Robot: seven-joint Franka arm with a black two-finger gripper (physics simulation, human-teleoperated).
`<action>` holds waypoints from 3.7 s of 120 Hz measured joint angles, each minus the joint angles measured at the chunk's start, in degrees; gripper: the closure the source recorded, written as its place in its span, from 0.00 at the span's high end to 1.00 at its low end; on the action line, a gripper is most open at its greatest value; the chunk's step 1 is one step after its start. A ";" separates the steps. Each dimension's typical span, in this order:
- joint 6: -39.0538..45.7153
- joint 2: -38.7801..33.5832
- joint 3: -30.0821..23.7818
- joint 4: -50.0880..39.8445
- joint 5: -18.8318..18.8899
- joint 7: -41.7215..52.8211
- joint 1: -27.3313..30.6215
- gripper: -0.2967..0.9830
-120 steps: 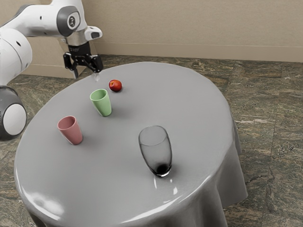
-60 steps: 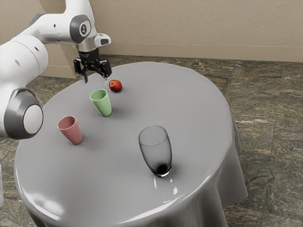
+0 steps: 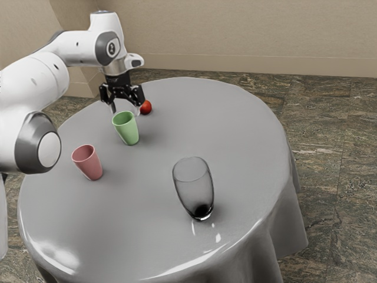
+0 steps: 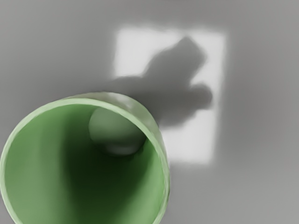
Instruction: Place the right cup onto the left cup
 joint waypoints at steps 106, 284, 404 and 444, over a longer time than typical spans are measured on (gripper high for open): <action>2.16 4.77 -0.19 0.83 -0.97 -0.23 -0.08 0.54; 7.28 -22.78 -0.03 -22.16 2.52 -0.72 -1.26 0.16; 14.40 -34.96 0.48 -37.98 4.44 -1.17 -0.50 0.15; 16.00 -39.02 0.49 -43.10 5.15 -1.72 -0.03 0.16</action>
